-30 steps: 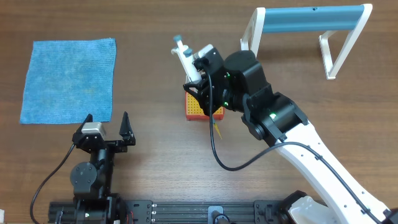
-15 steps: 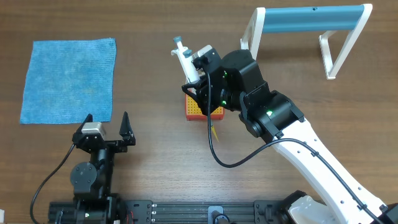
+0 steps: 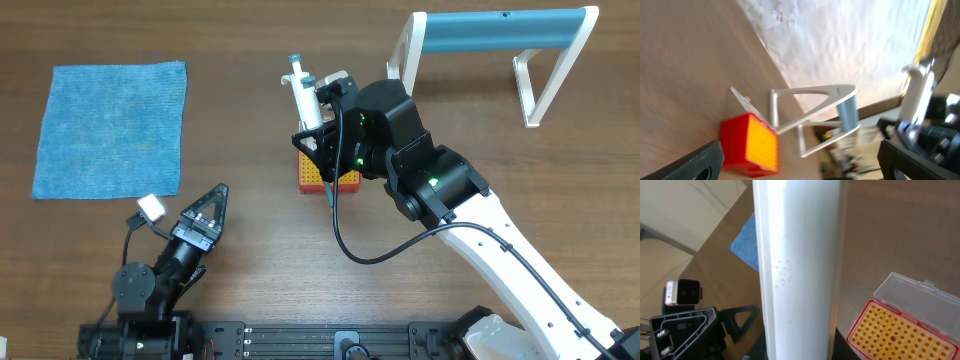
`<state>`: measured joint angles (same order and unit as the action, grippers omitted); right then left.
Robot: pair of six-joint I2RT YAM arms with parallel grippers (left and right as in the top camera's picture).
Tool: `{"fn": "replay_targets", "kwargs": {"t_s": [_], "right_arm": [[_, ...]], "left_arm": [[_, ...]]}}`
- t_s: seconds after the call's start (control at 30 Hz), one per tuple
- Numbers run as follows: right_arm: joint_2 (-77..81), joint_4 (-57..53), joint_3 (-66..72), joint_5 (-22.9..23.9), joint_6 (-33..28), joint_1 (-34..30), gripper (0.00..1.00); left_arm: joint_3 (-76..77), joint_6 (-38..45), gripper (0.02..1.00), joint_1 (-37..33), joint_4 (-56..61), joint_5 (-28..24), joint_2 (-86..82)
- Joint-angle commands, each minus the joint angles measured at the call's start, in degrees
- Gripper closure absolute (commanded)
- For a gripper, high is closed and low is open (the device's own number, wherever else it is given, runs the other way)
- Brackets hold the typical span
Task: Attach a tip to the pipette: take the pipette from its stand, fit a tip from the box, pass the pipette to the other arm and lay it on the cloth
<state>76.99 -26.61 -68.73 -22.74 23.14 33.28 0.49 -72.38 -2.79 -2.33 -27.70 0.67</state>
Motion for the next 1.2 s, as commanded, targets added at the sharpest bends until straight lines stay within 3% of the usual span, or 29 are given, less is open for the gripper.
{"fn": "replay_targets", "kwargs": {"t_s": [0.03, 0.23, 0.47, 0.67, 0.77, 0.97, 1.2], "right_arm": [[-0.3, -0.2, -0.5, -4.5, 7.5, 0.3, 0.925], [-0.3, -0.2, -0.5, -13.7, 7.5, 0.2, 0.925], [-0.3, 0.1, -0.5, -20.3, 7.5, 0.2, 0.925], [-0.3, 1.4, -0.5, -21.5, 7.5, 0.2, 0.925], [-0.3, 3.8, -0.5, -21.5, 7.5, 0.2, 0.925], [-0.3, 6.7, -0.5, -21.5, 7.5, 0.2, 0.925], [-0.3, 6.8, -0.5, -21.5, 7.9, 0.2, 0.923]], "left_arm": [[-0.2, -11.2, 0.020, -0.1, 7.2, 0.9, 0.1], [4.3, -12.6, 0.029, -3.8, 14.2, -11.3, 9.2], [19.8, -3.9, 0.018, -6.2, 25.8, -30.3, 35.9], [36.3, -3.6, 0.018, -4.2, 40.7, -45.2, 60.0], [41.9, -3.6, 0.018, -2.3, 47.2, -48.1, 68.2], [49.4, -3.6, 0.018, 3.7, 48.5, -49.2, 77.7], [50.9, -3.5, 0.018, 9.2, 50.0, -45.0, 79.8]]}}
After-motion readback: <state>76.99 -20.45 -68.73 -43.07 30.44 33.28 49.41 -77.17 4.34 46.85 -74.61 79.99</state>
